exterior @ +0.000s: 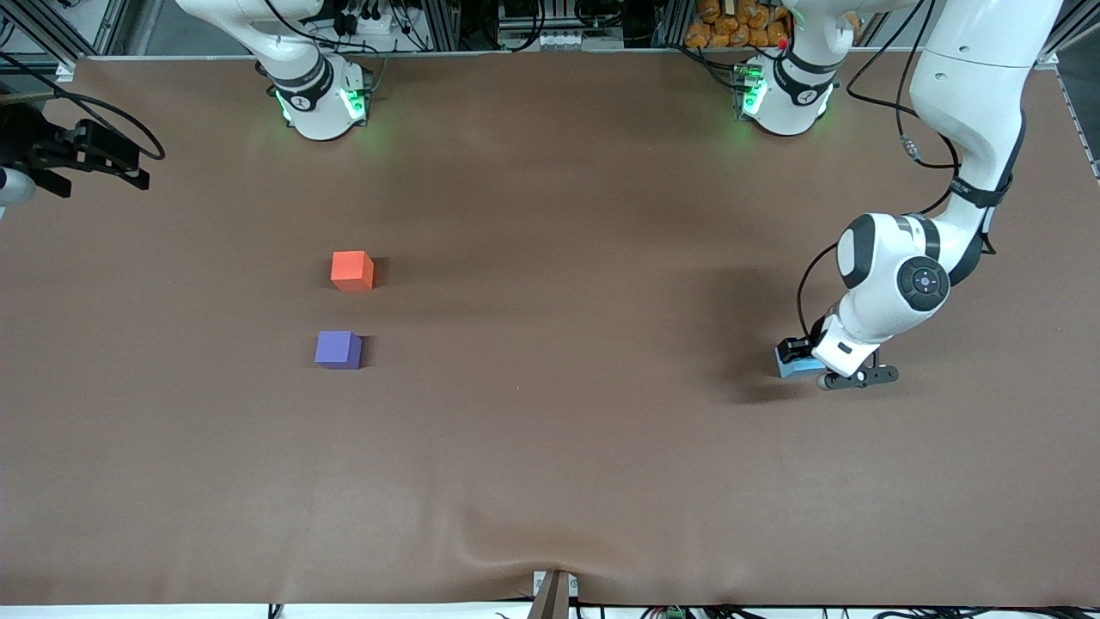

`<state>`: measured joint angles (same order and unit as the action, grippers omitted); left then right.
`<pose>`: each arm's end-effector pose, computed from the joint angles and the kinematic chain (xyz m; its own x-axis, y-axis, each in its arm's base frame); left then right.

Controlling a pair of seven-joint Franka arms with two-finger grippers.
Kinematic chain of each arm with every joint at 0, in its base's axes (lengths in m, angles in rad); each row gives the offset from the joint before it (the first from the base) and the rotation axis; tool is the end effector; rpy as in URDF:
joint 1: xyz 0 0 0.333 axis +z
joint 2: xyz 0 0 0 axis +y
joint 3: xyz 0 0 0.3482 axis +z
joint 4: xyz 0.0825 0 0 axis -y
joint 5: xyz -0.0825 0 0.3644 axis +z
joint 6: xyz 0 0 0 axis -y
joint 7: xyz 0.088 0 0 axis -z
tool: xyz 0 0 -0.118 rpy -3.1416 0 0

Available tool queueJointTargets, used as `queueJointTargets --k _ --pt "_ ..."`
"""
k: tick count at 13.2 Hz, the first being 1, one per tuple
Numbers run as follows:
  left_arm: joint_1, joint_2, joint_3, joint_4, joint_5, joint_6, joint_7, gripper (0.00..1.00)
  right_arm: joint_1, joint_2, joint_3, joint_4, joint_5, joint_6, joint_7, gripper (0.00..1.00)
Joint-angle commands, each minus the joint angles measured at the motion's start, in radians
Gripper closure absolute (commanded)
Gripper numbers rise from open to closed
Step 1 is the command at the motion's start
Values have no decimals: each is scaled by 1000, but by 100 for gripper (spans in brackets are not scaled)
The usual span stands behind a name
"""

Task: Place blue block between orange and purple blocks
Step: 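Lower the left gripper and grasp the light blue cube, then carry the blue cube with the left gripper toward the table middle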

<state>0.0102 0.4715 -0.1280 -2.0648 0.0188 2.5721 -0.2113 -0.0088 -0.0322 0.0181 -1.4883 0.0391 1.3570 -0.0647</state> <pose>0.5955 -0.0677 0.2404 0.9952 0.0935 0.0291 0.0918 -0.9943 0.0546 0.4996 0.0101 0.6813 0.9920 0.0820 -0.0961 0.0781 -0.9960 -0.0446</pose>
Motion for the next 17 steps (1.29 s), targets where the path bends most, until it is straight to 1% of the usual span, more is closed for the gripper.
queueJointTargets --k 1,2,4,5,7,10,11,13,14,15,17 --pt "-96 -16 1 37 35 -10 1 100 -16 -20 6 -18 19 -4 -12 0" --pt "-163 -19 1 78 33 -65 -6 100 -16 -20 6 -18 19 -7 -12 0" --pt "-296 -7 -1 213 32 -241 -48 100 -16 -20 6 -17 21 -7 -12 0" --pt "-362 10 -1 276 33 -297 -95 100 -17 -20 6 -17 21 -7 -12 0" --pt "-500 74 1 378 24 -313 -196 100 -16 -20 6 -17 25 -6 -12 0" --pt "-659 209 1 555 21 -316 -376 100 -16 -20 6 -17 25 -7 -14 0" --pt "-699 251 4 592 18 -316 -416 100 -16 -20 6 -17 24 -7 -12 0" --pt "-774 353 5 728 18 -316 -515 100 -16 -20 3 -17 25 -9 -12 0" --pt "-811 387 10 776 18 -314 -557 100 -17 -20 3 -17 25 -9 -12 0" --pt "-829 407 10 805 17 -314 -600 100 -16 -20 3 -17 25 -7 -12 0" --pt "-872 427 10 815 17 -299 -678 100 -14 -20 3 -15 25 -7 -12 0"
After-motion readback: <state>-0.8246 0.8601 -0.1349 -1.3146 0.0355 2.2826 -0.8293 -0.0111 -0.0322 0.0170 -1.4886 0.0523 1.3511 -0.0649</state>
